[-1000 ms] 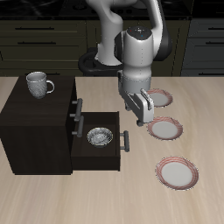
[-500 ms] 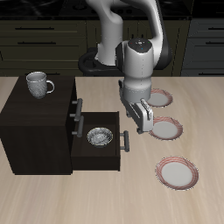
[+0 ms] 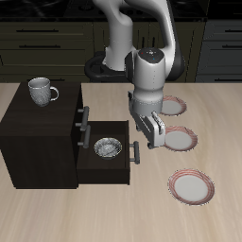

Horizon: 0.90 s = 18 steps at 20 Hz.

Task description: Close the bottom drawer

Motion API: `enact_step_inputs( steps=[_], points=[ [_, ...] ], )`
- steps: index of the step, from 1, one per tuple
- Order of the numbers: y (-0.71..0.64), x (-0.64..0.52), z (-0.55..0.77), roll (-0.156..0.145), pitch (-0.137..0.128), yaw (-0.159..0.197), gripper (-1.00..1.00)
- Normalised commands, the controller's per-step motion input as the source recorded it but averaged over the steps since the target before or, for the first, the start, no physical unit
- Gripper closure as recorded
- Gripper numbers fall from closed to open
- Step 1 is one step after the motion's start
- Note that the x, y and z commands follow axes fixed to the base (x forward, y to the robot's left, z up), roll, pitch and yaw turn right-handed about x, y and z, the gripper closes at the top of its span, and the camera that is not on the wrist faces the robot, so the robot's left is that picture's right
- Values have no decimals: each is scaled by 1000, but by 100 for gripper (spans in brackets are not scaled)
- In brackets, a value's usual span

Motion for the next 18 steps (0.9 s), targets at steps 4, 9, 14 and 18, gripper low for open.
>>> enact_step_inputs(
  steps=[4,9,14,18],
  points=[
    [-115,66,-319,-17,50,-26,-100],
    [-108,31,-211,-16,2,-28,-100],
    [-194,61,-109,-25,-2,-11,-100],
    [-338,31,25,-43,-7,-16,-100]
  ],
)
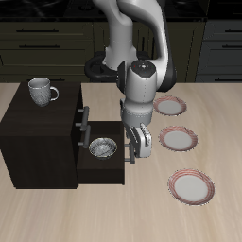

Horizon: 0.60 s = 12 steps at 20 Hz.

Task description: Close the bottom drawer

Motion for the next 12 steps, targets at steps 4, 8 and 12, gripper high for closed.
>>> enact_step_inputs(
  steps=[4,8,12],
  points=[
    [-200,48,33,-25,-16,7,-100],
    [-172,76,-92,-28,16,23,-100],
    [-287,88,-65,-41,13,-2,-100]
  ],
)
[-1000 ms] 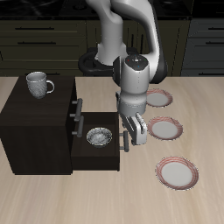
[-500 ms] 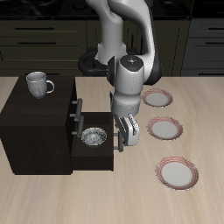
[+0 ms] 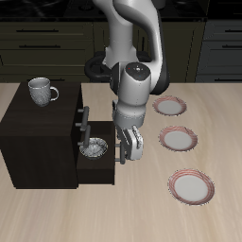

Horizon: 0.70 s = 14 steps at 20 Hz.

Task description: Close the bottom drawer

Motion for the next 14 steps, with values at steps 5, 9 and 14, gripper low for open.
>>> enact_step_inputs(
  steps=[5,9,14],
  points=[
    [-228,32,-20,-32,-3,7,-100],
    [-327,-14,86,-39,-19,-4,-100],
    [-280,-7,41,-44,-6,6,-100]
  ],
)
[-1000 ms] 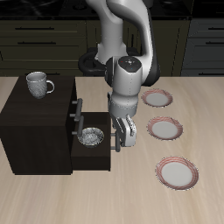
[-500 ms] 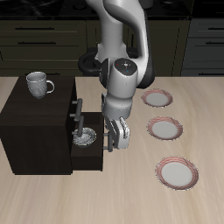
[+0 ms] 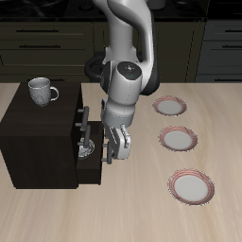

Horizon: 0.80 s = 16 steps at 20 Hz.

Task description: Close the bottom drawer

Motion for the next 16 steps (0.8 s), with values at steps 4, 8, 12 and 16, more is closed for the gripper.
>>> enact_step_inputs(
  steps=[4,8,12,16],
  points=[
    [-306,-8,-87,-46,13,10,-100],
    [-390,-6,-87,-70,6,9,-100],
    [-367,53,-119,-60,7,32,-100],
    [-652,215,-278,-114,33,77,-100]
  ],
)
